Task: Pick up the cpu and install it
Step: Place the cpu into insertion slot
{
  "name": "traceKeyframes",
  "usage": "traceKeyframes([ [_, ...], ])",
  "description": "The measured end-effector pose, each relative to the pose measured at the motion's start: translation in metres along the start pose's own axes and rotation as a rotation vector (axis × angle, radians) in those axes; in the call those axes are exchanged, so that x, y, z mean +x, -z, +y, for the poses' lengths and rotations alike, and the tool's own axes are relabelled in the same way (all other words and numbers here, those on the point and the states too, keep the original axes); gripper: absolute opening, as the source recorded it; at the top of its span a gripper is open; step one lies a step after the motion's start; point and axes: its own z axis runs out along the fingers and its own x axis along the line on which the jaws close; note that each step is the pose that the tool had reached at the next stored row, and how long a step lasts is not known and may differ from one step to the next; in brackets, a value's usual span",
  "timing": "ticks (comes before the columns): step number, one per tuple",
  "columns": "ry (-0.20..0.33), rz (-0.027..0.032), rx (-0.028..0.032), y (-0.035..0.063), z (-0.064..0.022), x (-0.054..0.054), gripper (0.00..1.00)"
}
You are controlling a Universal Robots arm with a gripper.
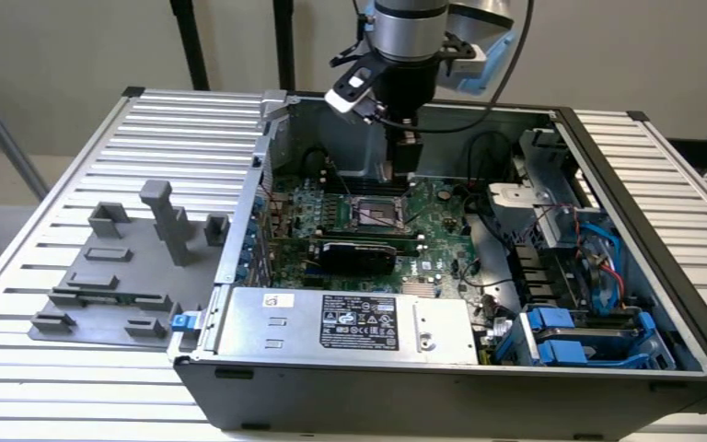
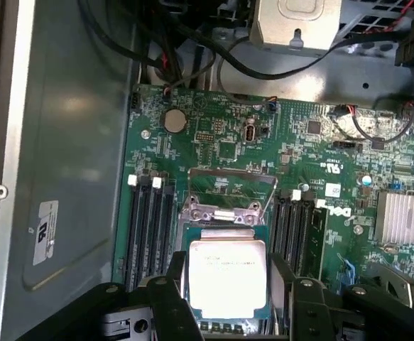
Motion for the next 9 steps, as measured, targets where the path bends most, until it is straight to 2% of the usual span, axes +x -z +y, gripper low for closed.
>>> traceKeyframes([
  [4,-0.023,-0.0016,0.0001,-0.0003,-0.004,0.0,0.55],
  [9,-0.034,-0.0023,0.0002,-0.0003,-0.0149,0.001,0.55],
])
